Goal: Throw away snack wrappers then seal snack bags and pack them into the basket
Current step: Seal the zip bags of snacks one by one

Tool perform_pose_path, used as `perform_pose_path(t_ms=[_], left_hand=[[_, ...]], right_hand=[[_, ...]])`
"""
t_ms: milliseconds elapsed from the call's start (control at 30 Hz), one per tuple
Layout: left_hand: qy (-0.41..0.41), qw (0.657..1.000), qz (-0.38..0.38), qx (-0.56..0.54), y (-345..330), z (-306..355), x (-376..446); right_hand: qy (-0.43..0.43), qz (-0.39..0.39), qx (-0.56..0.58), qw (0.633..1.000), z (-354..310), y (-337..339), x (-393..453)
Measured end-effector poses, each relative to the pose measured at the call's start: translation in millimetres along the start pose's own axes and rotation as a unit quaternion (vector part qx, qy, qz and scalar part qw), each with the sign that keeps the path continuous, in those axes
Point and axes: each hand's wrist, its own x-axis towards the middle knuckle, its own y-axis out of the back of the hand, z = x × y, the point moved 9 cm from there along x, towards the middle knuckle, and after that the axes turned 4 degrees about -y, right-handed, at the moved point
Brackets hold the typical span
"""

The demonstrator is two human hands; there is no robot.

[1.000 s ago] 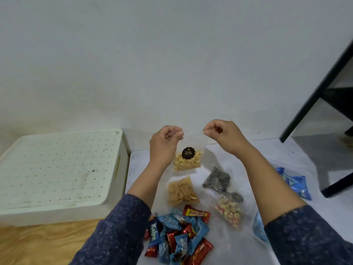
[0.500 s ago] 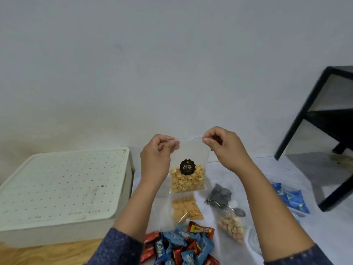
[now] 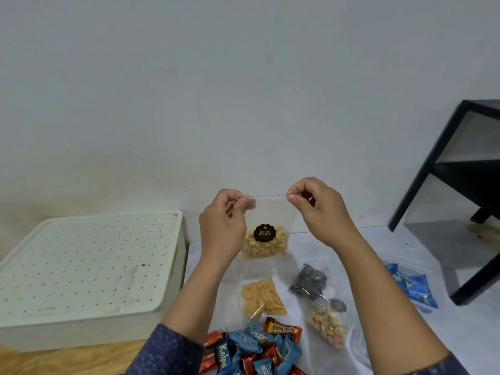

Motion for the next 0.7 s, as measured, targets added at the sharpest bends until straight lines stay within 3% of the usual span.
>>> perform_pose_path(t_ms=[100, 300, 700], left_hand=[[-0.007, 1.000, 0.004, 0.004, -3, 2, -2], [0.006, 0.998, -0.010, -0.062, -14, 6, -7], [-0.005, 0.996, -0.027, -0.090, -20, 11, -11]], right_hand=[[0.001, -0.035, 0.013, 0.999, -2, -6, -1], [0.019, 0.004, -0.001, 1.000, -5, 2, -1], [0.012, -0.041, 0.037, 0.998, -3, -10, -5]])
